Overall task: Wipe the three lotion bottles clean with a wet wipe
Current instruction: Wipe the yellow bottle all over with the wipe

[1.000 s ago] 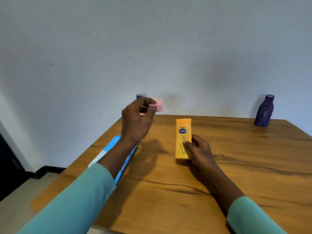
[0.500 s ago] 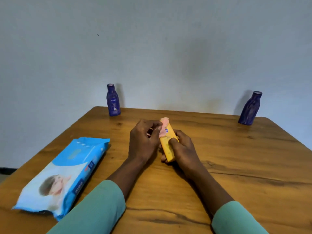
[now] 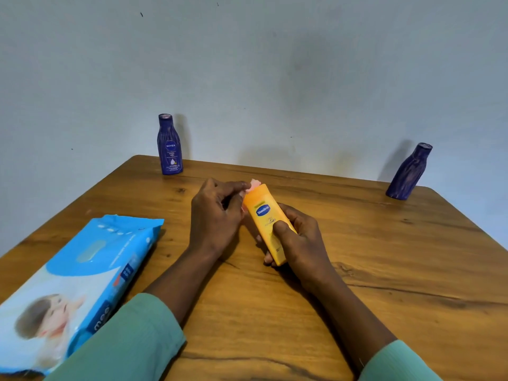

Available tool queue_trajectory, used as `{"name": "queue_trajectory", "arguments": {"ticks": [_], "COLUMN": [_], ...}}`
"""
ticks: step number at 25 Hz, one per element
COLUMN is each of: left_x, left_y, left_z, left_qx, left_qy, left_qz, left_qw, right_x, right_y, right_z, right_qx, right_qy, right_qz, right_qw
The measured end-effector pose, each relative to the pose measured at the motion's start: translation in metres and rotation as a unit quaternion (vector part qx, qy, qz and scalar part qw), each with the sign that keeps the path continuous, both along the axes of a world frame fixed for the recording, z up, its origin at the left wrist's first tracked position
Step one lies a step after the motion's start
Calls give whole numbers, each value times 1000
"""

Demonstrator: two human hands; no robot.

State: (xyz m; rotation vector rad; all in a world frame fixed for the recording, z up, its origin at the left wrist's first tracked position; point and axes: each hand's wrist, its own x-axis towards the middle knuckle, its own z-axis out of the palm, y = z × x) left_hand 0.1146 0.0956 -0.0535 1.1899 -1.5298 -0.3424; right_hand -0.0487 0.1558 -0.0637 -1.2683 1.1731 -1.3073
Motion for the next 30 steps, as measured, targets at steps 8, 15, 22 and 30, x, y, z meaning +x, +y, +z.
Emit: {"name": "queue_trajectory", "arguments": {"ticks": [8,15,22,30], "left_x": [-20,-24,-22,-15], "left_y": [13,15,14,7], "left_z": [0,2,1,-7], "left_qx": [-81,-40,-81,8], "left_qy": [-96,-33,-100,51], "left_qz": [-135,-50,-160,22], "left_qw": [983,997,979,998], "right_x": [-2,-5,-9,-7], "right_y": [3,3,2,0], "right_z": [2,0,3,-5], "right_qx": [-57,-60,-76,-22], "right_qy": [6,47,19,109], "right_qz": [1,-18,-16,-32], "right_qw": [998,997,997,993]}}
